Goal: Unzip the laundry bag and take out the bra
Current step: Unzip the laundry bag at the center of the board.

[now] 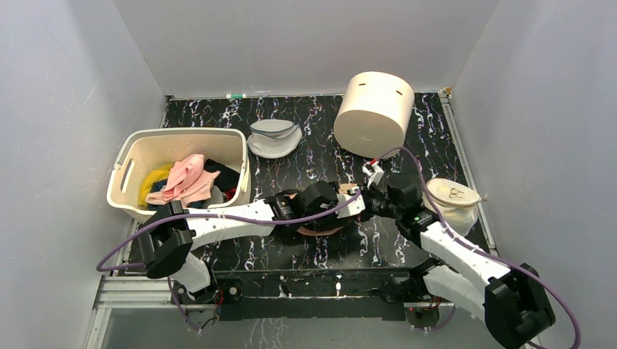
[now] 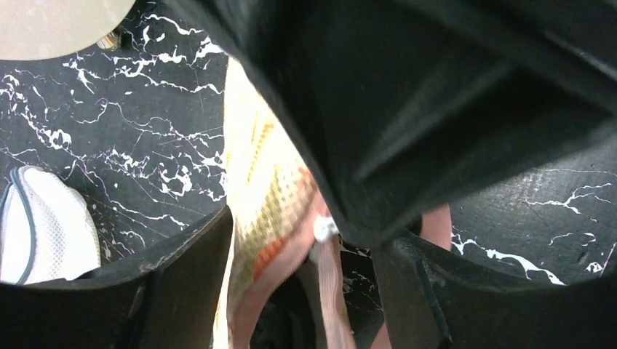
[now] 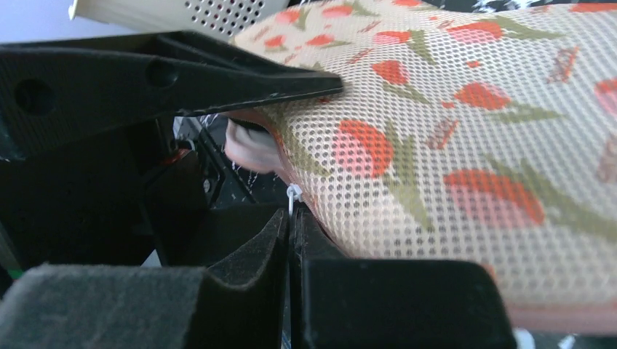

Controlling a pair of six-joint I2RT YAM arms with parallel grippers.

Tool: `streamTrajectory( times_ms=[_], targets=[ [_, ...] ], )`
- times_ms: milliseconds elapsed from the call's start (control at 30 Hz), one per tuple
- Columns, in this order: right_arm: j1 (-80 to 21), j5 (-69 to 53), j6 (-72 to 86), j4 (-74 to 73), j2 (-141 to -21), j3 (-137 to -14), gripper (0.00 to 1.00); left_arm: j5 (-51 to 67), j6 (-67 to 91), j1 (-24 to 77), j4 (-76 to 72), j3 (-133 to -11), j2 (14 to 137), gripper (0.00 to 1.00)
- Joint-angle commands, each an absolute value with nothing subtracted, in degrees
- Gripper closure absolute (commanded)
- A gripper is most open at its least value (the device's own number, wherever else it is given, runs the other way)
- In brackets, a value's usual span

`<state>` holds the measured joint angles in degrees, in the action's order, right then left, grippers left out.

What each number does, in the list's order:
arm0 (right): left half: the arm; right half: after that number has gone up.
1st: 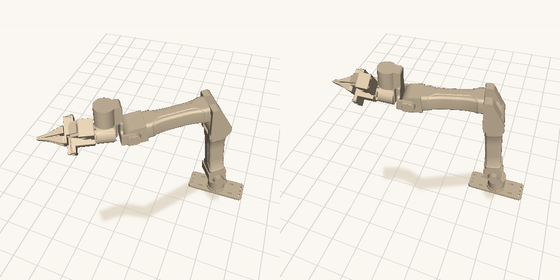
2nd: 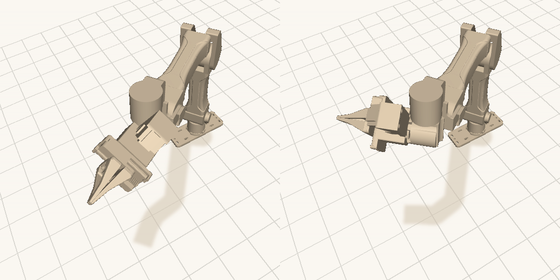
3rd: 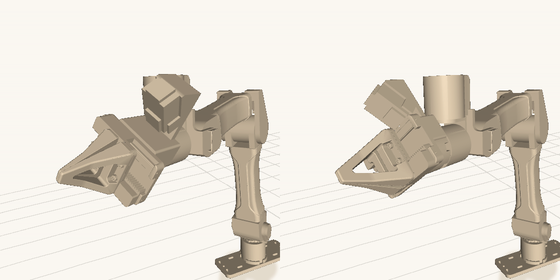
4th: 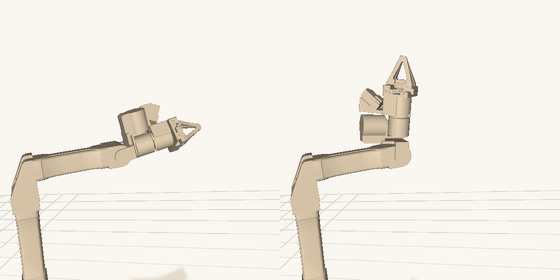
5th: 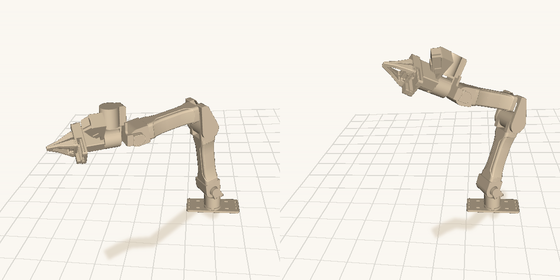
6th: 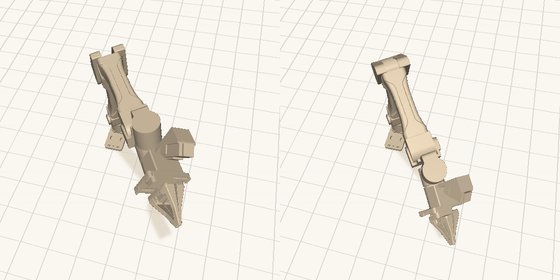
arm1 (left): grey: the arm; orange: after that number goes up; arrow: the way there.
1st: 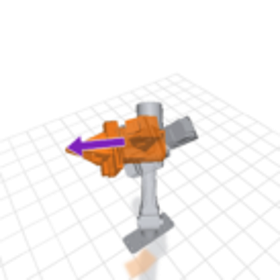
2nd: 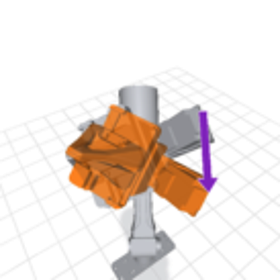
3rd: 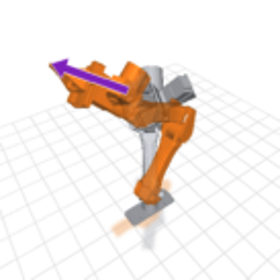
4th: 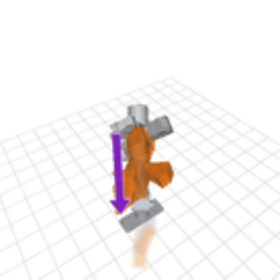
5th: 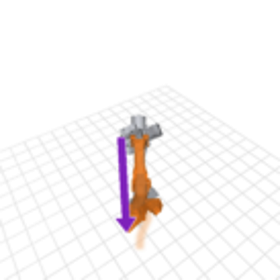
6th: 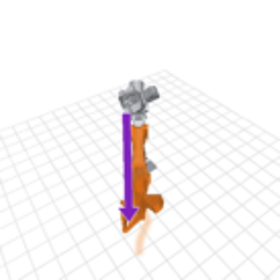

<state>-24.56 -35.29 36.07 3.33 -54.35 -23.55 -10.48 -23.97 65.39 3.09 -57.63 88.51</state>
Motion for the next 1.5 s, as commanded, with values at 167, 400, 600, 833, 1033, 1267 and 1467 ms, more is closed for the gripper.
streamTrajectory(
  times_ms=[167, 400, 600, 833, 1033, 1267, 1467],
  targets=[
    [-28.6, -32.5, 37.7, 9.4, -55.3, -25.9, 1.0, -11.2, -24.0, 65.7, 3.2, -58.1, 87.1, 0.52],
    [-28.5, -28.0, 35.9, 5.7, -53.3, -26.1, 1.0, -11.9, -24.6, 65.7, 3.3, -58.0, 87.2, 0.82],
    [-28.3, -19.4, 34.8, 0.2, -50.3, -26.1, 1.0, -13.0, -25.1, 65.7, 3.1, -57.6, 87.1, 0.96],
    [-22.6, -14.3, 33.1, -7.5, -48.0, -26.5, 1.0, -13.6, -25.5, 65.7, 3.1, -57.5, 87.0, 1.0],
    [-13.3, -18.7, 30.9, -10.1, -46.9, -25.8, 1.0, -14.2, -25.7, 65.7, 2.9, -57.2, 86.8, 1.0],
    [-12.7, -31.4, 28.2, -5.6, -48.2, -25.2, 1.0, -16.8, -25.2, 65.7, 3.2, -58.1, 88.7, 0.97],
    [-13.3, -39.3, 29.7, -0.2, -50.1, -23.4, 1.0, -15.5, -24.6, 65.7, 3.0, -58.2, 88.3, 0.58]
  ],
)
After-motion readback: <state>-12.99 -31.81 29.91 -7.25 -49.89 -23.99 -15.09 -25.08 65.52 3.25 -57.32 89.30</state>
